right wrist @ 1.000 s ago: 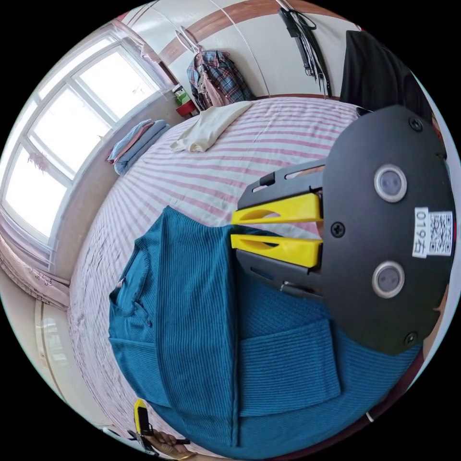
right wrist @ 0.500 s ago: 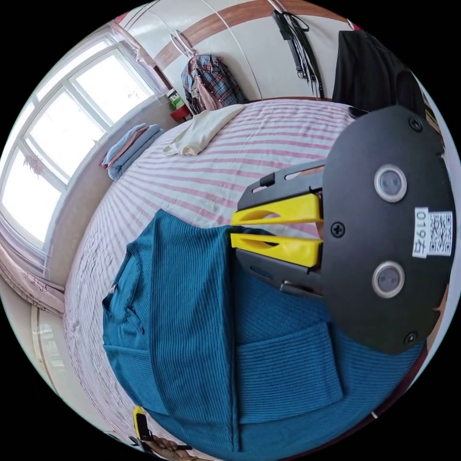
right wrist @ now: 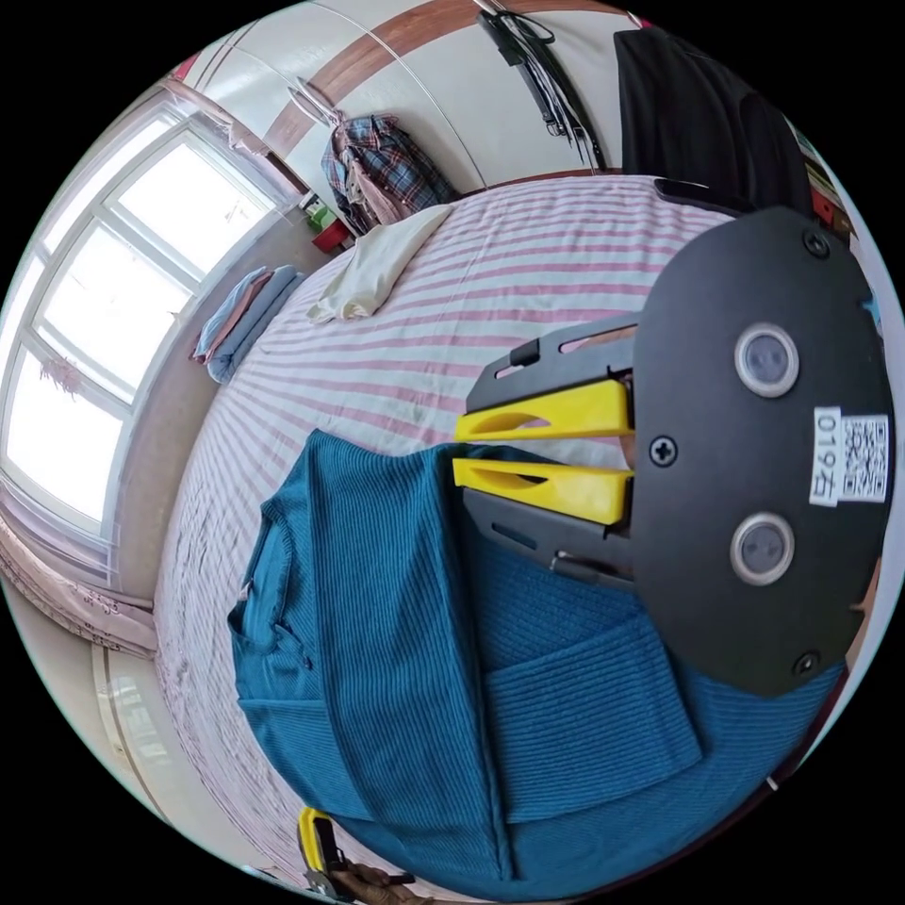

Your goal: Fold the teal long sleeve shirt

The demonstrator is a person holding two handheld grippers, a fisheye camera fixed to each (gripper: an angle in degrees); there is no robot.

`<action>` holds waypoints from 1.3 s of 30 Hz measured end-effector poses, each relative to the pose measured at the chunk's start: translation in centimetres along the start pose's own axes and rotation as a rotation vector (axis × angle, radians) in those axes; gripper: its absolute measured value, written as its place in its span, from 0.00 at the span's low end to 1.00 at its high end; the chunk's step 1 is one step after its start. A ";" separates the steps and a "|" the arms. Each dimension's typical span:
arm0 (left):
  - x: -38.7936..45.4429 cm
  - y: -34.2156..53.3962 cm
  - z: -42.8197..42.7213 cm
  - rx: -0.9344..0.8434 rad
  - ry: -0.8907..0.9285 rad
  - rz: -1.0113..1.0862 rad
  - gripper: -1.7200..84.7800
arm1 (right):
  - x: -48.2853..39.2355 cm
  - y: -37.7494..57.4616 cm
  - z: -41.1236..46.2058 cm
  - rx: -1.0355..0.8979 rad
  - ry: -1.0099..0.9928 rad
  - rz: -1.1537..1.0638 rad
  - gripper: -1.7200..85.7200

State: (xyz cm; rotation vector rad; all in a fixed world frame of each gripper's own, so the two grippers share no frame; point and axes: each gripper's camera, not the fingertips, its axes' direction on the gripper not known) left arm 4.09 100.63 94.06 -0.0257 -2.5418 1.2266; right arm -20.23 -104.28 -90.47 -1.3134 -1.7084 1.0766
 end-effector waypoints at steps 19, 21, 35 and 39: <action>-3.0 -1.6 2.8 -0.001 0.083 -0.070 0.03 | 0.2 2.3 2.1 0.004 -0.028 0.034 0.07; -3.5 -1.7 3.1 -0.007 0.093 -0.091 0.03 | 0.2 2.5 2.3 0.002 -0.026 0.035 0.07; -8.0 -3.1 7.0 -0.081 0.148 -0.229 0.03 | 0.4 4.6 3.2 -0.007 -0.020 0.046 0.07; -8.7 -3.9 7.8 -0.079 0.151 -0.195 0.03 | 0.4 5.3 3.3 -0.003 -0.017 0.034 0.07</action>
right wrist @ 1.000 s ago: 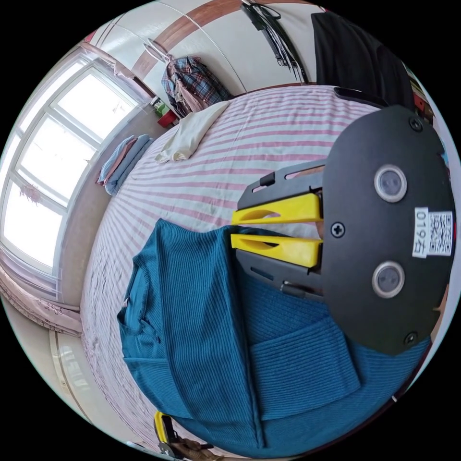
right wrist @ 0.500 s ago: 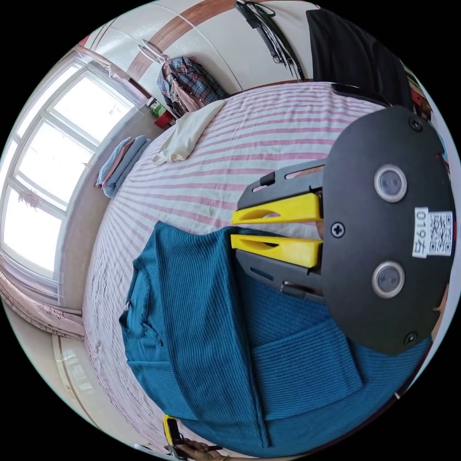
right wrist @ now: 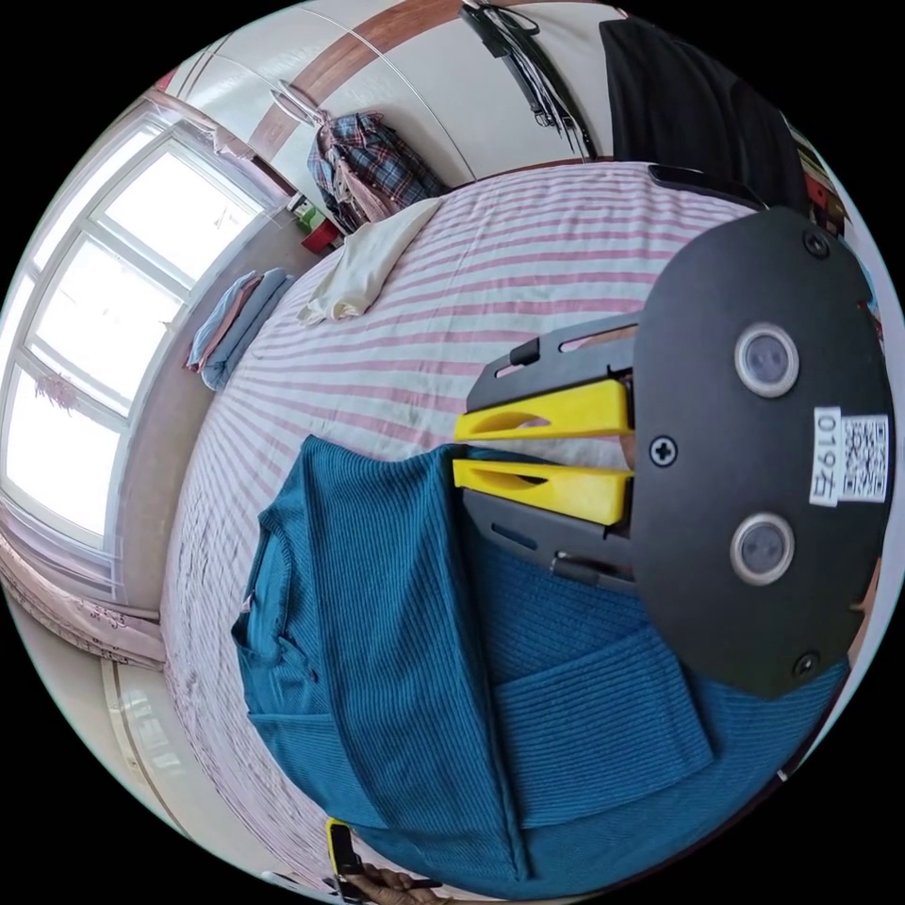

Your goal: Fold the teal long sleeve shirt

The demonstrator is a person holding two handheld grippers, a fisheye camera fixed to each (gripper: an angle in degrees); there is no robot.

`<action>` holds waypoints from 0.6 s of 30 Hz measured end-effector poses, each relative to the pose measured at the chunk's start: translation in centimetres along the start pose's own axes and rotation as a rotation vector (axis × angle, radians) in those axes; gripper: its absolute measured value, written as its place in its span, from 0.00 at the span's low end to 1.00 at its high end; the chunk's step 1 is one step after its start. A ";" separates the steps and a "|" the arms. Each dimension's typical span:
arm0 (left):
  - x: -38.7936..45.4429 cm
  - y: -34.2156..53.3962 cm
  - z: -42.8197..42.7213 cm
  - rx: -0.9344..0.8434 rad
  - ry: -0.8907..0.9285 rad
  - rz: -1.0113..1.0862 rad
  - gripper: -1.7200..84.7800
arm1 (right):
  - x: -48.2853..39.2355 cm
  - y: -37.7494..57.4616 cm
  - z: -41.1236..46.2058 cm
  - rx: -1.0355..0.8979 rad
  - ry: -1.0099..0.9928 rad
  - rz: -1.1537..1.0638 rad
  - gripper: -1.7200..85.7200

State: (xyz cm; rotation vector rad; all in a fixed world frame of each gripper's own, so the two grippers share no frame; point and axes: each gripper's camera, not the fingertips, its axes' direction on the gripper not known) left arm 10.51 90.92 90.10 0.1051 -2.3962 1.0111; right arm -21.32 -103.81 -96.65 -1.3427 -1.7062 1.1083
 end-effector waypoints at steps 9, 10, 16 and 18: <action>-5.1 -2.1 -1.0 -0.057 0.173 0.018 0.04 | 3.0 2.0 -0.9 -0.039 -0.091 -0.048 0.06; -5.7 -2.5 -1.3 -0.023 0.199 0.005 0.04 | 3.9 2.3 -1.4 -0.008 -0.111 -0.013 0.06; -7.5 -8.0 1.2 0.013 0.174 -0.011 0.05 | 6.2 3.5 -2.2 0.102 -0.102 0.100 0.03; -7.6 -10.1 3.1 -0.046 0.151 0.010 0.06 | 6.3 3.8 -2.0 0.108 -0.061 0.112 0.02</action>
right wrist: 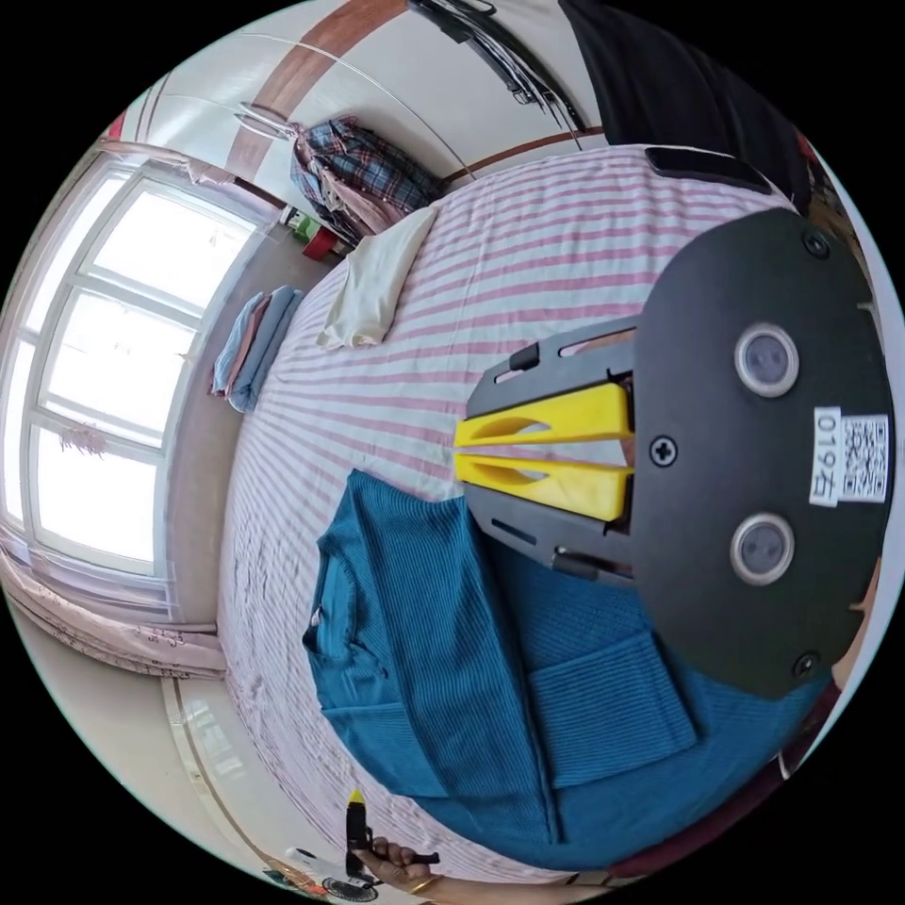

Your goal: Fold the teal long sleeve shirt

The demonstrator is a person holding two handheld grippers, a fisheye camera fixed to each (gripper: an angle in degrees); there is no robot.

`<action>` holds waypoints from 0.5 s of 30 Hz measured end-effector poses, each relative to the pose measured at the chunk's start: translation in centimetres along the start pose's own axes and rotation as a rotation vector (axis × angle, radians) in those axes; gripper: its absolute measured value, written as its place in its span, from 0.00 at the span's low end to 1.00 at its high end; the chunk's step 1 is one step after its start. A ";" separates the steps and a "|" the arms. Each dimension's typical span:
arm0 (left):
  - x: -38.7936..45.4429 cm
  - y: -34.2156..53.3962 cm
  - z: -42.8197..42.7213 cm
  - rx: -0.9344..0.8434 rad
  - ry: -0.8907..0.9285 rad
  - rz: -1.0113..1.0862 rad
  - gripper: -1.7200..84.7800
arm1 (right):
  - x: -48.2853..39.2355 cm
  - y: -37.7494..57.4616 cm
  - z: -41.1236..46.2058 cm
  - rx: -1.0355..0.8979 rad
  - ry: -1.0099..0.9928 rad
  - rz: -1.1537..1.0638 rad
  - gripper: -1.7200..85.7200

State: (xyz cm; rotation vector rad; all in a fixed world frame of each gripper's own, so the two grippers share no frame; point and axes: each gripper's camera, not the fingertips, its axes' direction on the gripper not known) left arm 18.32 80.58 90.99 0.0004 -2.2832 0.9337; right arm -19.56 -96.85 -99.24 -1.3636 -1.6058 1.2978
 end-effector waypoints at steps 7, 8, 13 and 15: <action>-3.2 -4.8 4.8 -0.101 0.162 -0.051 0.10 | 0.9 1.4 1.3 0.019 -0.022 0.026 0.01; -3.9 -5.2 5.4 -0.111 0.163 -0.067 0.10 | 0.9 1.5 1.4 0.020 -0.024 0.028 0.01; -7.1 -6.8 7.5 -0.100 0.282 -0.165 0.10 | 0.9 2.2 1.8 0.035 -0.029 0.032 0.01; -8.2 -7.5 8.1 -0.090 0.323 -0.199 0.10 | 0.9 2.4 2.0 0.035 -0.033 0.031 0.01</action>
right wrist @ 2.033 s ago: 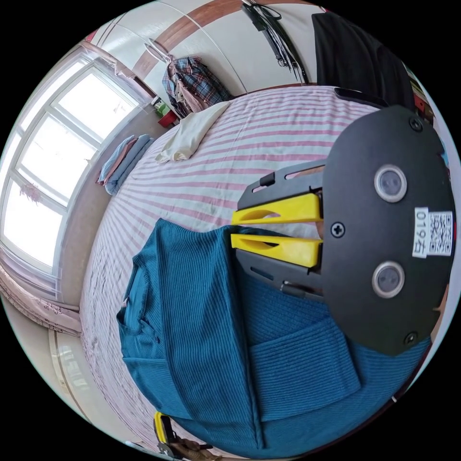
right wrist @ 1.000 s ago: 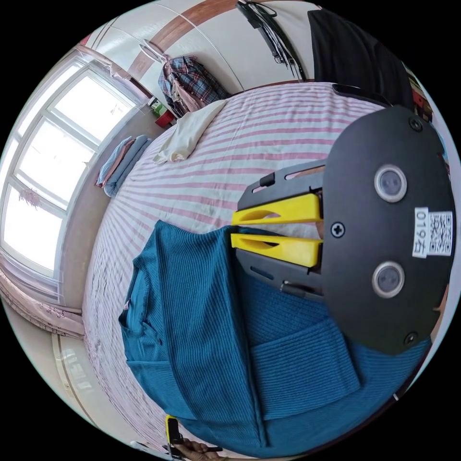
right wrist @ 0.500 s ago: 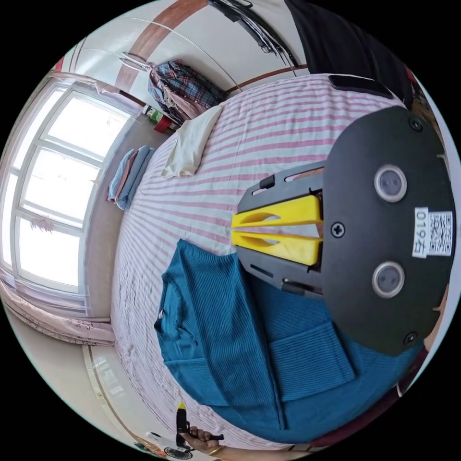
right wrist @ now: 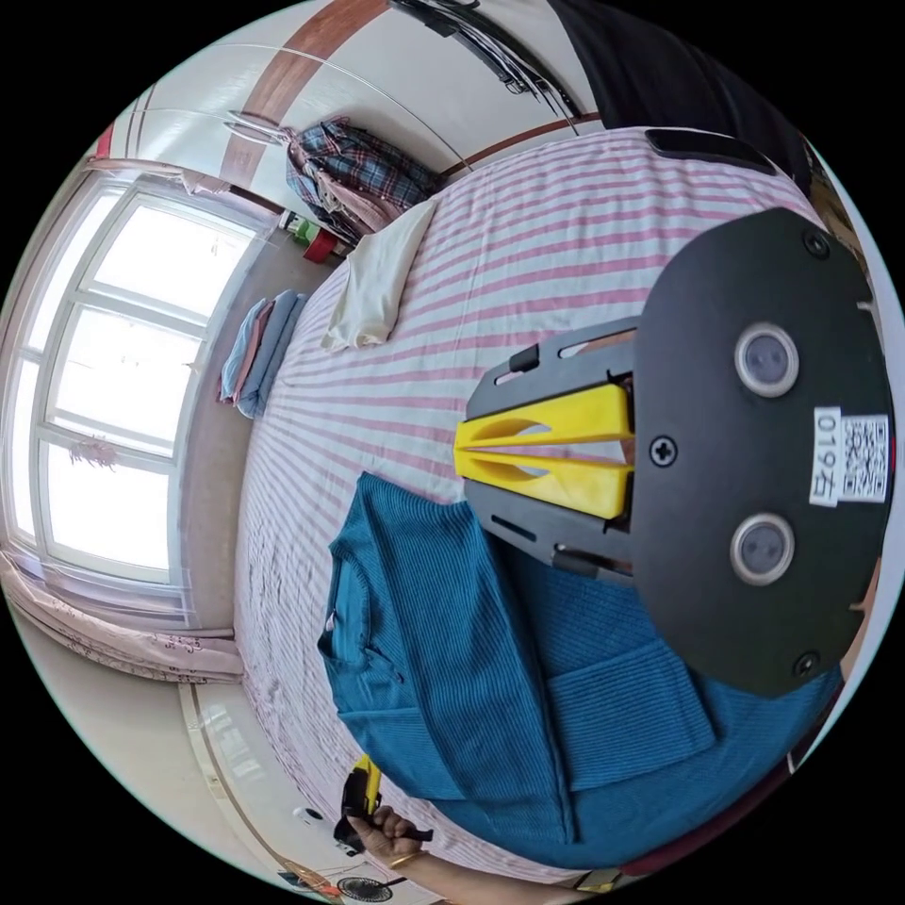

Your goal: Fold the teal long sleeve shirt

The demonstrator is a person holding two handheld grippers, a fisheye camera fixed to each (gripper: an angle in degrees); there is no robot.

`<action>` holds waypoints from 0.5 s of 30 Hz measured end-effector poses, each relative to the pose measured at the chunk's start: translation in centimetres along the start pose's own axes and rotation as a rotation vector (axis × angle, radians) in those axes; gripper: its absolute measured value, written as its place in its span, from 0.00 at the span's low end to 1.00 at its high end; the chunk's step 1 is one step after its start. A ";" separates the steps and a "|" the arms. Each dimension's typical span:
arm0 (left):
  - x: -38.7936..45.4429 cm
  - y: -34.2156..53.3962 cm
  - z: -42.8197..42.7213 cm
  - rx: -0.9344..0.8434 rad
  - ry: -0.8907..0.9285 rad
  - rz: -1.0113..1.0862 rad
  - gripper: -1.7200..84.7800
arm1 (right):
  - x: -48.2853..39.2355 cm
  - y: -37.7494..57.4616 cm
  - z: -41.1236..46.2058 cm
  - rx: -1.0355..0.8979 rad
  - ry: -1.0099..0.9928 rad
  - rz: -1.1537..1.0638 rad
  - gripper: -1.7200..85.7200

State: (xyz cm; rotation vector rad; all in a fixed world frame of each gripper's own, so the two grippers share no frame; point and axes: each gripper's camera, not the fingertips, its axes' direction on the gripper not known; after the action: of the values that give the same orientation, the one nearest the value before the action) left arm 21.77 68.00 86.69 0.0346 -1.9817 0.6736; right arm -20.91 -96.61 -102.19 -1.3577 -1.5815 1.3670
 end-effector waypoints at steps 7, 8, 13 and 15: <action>-3.4 -3.7 1.8 0.003 0.104 -0.090 0.09 | -0.2 0.6 1.2 -0.001 -0.005 -0.008 0.01; -3.8 -4.2 2.1 0.006 0.116 -0.099 0.08 | -0.3 0.6 1.4 -0.001 -0.005 -0.009 0.01; -4.3 -5.8 2.6 0.026 0.092 -0.096 0.05 | -0.5 0.9 2.6 -0.007 -0.003 -0.017 0.01; -4.0 -6.6 2.9 0.011 0.045 -0.070 0.05 | -0.6 1.0 2.9 -0.007 0.002 -0.019 0.01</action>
State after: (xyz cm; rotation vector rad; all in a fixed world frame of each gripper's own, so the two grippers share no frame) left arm 23.35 60.05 85.27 0.0946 -1.9249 0.6344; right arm -23.16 -98.14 -103.80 -1.3447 -1.5954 1.3494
